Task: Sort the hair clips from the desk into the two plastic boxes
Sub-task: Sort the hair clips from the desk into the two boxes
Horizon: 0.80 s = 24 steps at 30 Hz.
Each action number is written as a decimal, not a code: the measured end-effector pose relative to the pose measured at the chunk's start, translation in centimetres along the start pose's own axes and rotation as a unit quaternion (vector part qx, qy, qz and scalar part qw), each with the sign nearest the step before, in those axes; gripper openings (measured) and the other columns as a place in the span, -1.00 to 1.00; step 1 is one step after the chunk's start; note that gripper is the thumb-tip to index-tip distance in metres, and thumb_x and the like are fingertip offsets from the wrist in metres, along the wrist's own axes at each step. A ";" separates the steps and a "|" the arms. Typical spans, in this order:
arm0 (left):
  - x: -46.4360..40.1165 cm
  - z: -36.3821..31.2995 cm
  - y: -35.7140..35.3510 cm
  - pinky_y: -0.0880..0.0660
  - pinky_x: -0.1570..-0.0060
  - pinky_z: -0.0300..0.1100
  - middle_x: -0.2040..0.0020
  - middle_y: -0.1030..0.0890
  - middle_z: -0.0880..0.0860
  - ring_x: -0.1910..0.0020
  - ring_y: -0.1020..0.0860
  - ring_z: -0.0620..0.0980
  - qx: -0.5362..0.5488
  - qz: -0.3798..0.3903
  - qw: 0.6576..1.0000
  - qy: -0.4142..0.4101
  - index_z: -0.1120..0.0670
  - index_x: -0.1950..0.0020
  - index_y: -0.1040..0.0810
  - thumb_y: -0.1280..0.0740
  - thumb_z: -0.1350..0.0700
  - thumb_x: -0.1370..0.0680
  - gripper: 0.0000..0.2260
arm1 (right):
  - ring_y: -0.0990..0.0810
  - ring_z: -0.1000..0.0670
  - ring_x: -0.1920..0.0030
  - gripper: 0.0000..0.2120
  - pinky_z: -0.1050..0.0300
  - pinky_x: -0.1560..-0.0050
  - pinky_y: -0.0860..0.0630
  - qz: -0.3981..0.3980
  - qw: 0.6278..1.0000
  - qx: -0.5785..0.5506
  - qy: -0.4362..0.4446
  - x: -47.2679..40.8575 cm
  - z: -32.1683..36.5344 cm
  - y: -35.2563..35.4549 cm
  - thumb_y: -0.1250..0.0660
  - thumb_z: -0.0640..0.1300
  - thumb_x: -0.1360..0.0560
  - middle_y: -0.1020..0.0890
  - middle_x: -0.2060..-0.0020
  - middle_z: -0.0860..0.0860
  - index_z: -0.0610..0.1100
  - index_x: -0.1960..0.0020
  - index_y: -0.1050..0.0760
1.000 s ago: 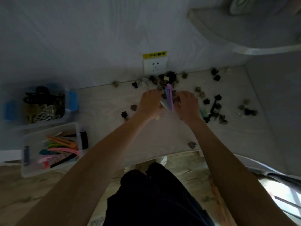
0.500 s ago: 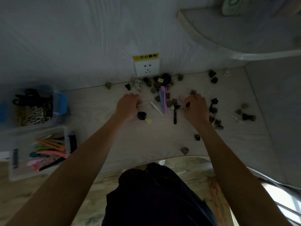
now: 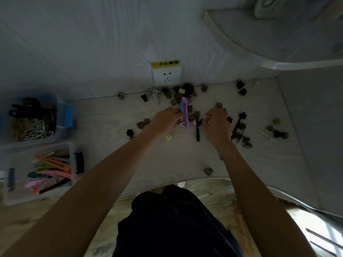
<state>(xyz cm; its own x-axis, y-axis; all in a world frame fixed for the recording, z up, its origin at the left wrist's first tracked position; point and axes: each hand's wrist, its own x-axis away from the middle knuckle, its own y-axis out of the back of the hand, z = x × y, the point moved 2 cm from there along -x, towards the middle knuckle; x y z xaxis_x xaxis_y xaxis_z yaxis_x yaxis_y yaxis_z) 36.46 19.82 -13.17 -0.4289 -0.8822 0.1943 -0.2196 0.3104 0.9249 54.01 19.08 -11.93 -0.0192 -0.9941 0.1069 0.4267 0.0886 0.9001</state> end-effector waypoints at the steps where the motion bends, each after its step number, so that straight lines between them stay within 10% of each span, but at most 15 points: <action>1: 0.1 0.0 0.0 -0.47 -0.02 -0.05 -0.20 -0.53 0.09 -0.11 -0.47 0.09 -0.015 0.008 1.000 0.007 0.10 -0.23 -0.47 -0.23 0.12 -0.56 -0.75 | -0.51 -0.21 -0.01 -0.83 0.02 0.09 -0.41 0.016 1.000 0.002 0.001 0.6 0.4 -0.2 -0.19 -0.20 -0.53 -0.49 -0.06 -0.22 -0.27 -0.06 -0.42; 10: 2.3 1.8 0.5 -0.42 0.01 -0.03 -0.12 -0.50 0.18 -0.10 -0.49 0.17 -0.046 0.080 0.994 0.058 0.18 -0.22 -0.42 -0.21 0.13 -0.57 -0.75 | -0.55 -0.18 0.03 -0.73 0.08 0.24 -0.32 0.079 0.994 0.074 0.003 2.0 1.2 -2.6 -0.10 -0.14 -0.60 -0.55 -0.03 -0.24 -0.28 -0.21 -0.32; 24: -0.9 -1.2 -0.3 -0.34 0.12 -0.18 -0.04 -0.52 0.19 0.02 -0.50 0.12 0.206 -0.091 0.949 0.220 0.22 -0.11 -0.44 -0.20 0.14 -0.59 -0.82 | -0.46 -0.20 -0.08 -0.76 0.06 0.01 -0.32 0.027 1.000 -0.001 -0.009 -1.6 0.9 0.0 -0.06 -0.21 -0.61 -0.49 -0.09 -0.29 -0.32 -0.10 -0.44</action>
<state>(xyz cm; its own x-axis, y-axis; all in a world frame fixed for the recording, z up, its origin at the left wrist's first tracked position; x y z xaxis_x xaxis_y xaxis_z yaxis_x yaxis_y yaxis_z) 37.93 20.09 -13.28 0.0363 -0.9688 0.2450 -0.6173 0.1710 0.7679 53.23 20.69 -11.73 -0.0116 -0.9867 0.1624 0.4299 0.1416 0.8917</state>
